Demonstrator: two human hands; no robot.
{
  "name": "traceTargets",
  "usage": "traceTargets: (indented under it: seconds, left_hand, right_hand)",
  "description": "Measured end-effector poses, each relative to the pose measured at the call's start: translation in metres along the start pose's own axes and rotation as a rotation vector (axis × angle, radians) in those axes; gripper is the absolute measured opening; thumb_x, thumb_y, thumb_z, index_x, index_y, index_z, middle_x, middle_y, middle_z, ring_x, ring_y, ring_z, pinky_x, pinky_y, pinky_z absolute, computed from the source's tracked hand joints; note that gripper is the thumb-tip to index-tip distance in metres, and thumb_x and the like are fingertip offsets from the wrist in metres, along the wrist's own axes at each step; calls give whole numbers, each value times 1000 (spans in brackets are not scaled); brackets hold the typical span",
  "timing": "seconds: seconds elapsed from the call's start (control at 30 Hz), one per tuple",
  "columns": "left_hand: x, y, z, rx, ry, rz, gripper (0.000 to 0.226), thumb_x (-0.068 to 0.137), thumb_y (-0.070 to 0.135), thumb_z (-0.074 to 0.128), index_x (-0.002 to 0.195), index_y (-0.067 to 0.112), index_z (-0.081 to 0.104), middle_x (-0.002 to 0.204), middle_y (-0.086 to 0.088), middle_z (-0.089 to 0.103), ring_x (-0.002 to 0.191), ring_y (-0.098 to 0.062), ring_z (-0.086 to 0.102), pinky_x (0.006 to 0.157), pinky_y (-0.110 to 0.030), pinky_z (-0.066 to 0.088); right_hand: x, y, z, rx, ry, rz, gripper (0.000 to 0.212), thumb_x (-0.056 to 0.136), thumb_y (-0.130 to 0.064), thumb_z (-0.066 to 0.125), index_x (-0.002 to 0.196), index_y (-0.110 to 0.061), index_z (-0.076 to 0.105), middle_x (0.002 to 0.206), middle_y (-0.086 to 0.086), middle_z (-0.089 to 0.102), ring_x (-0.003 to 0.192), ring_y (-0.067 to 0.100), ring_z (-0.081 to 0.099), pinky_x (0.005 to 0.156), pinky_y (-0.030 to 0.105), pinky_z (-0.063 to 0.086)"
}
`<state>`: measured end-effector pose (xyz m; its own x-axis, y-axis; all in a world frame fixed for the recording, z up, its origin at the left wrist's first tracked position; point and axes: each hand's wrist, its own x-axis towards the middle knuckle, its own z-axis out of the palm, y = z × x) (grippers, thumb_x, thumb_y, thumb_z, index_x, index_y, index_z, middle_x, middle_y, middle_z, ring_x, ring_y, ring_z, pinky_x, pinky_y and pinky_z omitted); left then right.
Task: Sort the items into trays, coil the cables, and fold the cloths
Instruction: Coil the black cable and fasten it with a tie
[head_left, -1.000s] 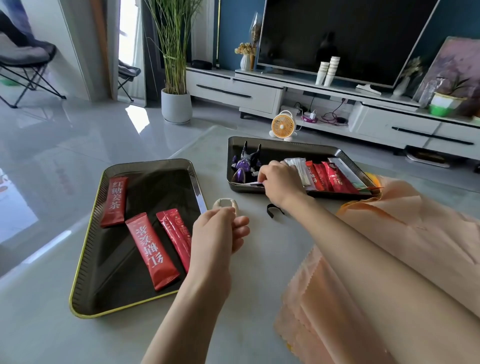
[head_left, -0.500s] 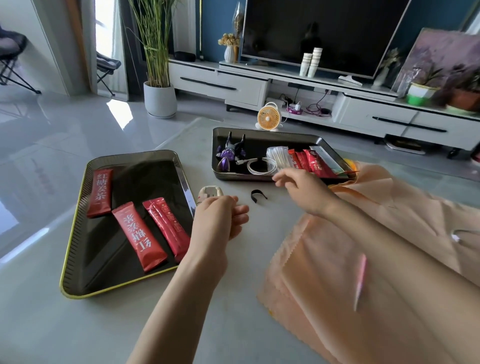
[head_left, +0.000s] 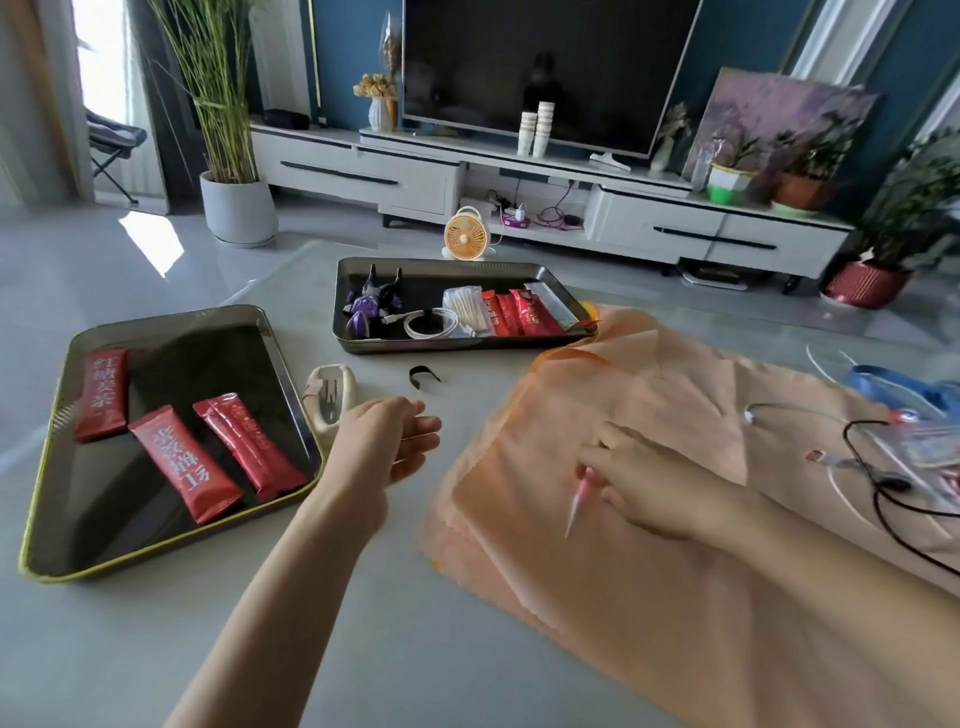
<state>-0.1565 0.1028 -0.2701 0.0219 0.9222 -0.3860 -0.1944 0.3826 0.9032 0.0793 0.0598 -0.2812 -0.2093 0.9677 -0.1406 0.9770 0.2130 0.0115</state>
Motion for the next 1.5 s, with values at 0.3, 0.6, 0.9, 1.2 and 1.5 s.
traceTargets:
  seconds: [0.3, 0.6, 0.9, 1.2, 1.5]
  left_hand:
    - [0, -4, 2, 10, -4, -12, 18, 93, 7, 45, 81, 12, 56, 70, -4, 64, 63, -14, 59, 58, -22, 43]
    - [9, 0, -5, -18, 27, -46, 19, 94, 6, 43, 81, 12, 56, 69, -4, 63, 62, -14, 57, 59, -22, 42]
    - [20, 2, -12, -21, 37, 2, 11, 91, 10, 51, 84, 12, 59, 66, -1, 66, 58, -13, 59, 62, -24, 45]
    - [25, 1, -17, 10, 42, -2, 12, 92, 10, 51, 86, 12, 60, 65, -1, 67, 61, -13, 61, 61, -23, 47]
    - [11, -5, 2, 53, 10, 43, 14, 92, 9, 48, 84, 12, 59, 67, -1, 67, 61, -12, 60, 59, -23, 44]
  right_hand:
    - [16, -2, -8, 192, 101, 6, 10, 97, -17, 43, 89, -20, 49, 93, 0, 59, 87, 22, 54, 78, 35, 43]
    - [139, -51, -34, 366, 379, 29, 32, 91, 7, 38, 111, -9, 58, 109, 7, 44, 99, 26, 49, 85, 38, 45]
    - [217, -80, -25, -2, 483, 17, 36, 83, 11, 45, 109, -7, 60, 114, 11, 56, 110, 29, 46, 90, 34, 35]
    - [219, -99, -3, 53, 302, -62, 52, 86, 1, 37, 137, -10, 42, 141, 10, 44, 130, 28, 33, 104, 39, 22]
    - [98, -25, 8, 328, 418, 71, 46, 89, -3, 41, 133, -15, 47, 136, 3, 47, 127, 21, 34, 101, 24, 21]
